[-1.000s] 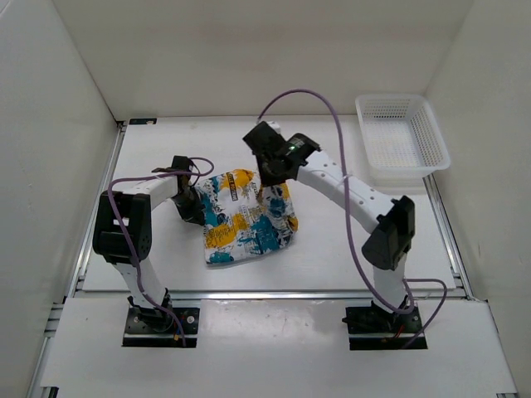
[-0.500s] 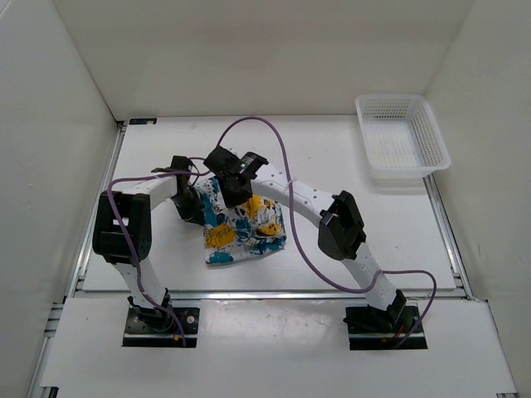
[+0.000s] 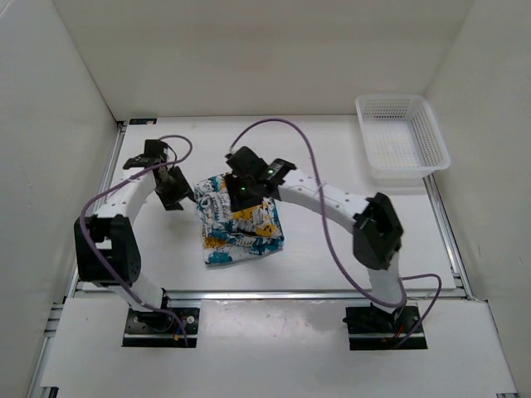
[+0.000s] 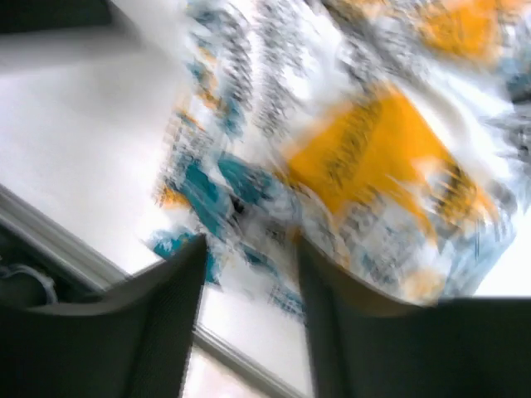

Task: Fold and stack the shorts
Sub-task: Fold the shorts

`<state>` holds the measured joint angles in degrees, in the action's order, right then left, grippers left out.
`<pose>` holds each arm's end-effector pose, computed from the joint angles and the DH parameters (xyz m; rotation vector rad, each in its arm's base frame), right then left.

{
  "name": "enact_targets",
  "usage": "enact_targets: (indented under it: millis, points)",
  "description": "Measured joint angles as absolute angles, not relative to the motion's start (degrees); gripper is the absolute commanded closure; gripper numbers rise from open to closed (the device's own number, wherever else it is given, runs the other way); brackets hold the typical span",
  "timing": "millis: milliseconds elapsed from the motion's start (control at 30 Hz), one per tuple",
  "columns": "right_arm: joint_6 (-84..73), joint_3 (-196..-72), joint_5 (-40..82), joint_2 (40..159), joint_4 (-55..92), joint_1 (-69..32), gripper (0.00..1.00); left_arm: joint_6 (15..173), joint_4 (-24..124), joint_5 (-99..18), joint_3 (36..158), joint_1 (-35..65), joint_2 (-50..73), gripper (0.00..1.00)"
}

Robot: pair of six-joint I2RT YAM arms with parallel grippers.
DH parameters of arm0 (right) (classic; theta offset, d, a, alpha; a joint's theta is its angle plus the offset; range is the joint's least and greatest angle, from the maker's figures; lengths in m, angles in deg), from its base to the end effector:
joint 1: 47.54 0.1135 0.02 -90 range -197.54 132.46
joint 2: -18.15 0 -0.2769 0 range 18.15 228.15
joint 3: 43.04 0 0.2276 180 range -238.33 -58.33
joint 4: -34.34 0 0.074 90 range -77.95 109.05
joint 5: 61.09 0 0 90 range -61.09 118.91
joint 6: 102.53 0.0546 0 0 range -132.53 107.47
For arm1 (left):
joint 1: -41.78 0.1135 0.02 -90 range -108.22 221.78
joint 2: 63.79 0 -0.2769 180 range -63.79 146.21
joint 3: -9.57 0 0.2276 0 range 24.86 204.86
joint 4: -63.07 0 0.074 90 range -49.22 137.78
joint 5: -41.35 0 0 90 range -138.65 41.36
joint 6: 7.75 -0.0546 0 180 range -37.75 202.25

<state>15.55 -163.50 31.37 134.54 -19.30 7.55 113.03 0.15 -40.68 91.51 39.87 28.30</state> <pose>0.2614 0.3705 0.2798 -0.5705 2.4609 0.5768 0.2910 -0.0173 0.2276 -0.6892 2.7972 -0.3132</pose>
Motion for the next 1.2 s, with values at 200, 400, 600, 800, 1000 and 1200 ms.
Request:
enact_targets:
  millis: [200,400,600,800,1000,1200]
  points:
    - [17.1,-144.9,32.6,118.7,-16.1,2.0,0.99,111.7,-1.4,-41.3,96.8,38.4,20.4,0.89]
    - [17.8,-140.6,32.8,121.8,-14.1,-0.9,1.0,111.8,-1.5,-39.4,97.9,31.3,26.1,0.89]
    - [17.8,-140.6,31.9,131.3,-12.7,-0.6,1.0,111.7,-0.6,-41.3,101.3,29.6,40.3,0.89]
    - [18.5,-141.3,31.9,132.5,-13.8,-1.0,0.24,110.9,-2.1,-41.8,102.9,29.8,45.9,0.89]
    - [17.1,-141.6,41.1,116.1,-18.6,-1.1,0.0,108.1,-7.1,-41.8,112.3,29.8,37.5,0.51]
    - [17.1,-139.8,56.0,92.4,-21.9,-2.5,0.0,105.7,-9.0,-41.8,116.2,29.8,16.3,0.16]
